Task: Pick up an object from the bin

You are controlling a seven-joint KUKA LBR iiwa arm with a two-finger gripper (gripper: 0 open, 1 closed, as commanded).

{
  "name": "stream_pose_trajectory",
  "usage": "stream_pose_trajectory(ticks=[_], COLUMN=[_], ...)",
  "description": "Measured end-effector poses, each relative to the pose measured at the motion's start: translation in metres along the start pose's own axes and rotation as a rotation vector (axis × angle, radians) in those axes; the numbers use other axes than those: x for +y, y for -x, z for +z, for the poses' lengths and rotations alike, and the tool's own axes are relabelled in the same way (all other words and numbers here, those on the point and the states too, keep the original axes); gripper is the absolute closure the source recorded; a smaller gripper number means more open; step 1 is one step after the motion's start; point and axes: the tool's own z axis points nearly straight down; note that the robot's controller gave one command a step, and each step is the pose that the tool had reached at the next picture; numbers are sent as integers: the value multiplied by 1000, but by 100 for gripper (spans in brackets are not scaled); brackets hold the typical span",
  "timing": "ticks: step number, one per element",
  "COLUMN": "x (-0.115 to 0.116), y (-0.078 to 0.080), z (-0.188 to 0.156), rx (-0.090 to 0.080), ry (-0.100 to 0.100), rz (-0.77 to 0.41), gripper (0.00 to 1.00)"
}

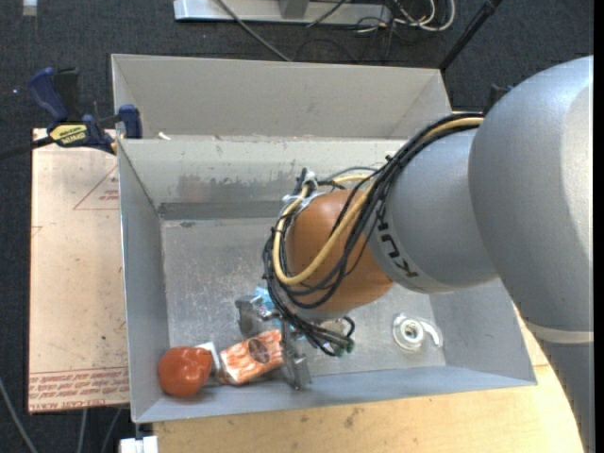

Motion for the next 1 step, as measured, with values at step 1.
stream_pose_trajectory(ticks=[1], x=[12], y=[3], z=[5], rx=[16], ry=[3], rz=[-49], gripper=[100])
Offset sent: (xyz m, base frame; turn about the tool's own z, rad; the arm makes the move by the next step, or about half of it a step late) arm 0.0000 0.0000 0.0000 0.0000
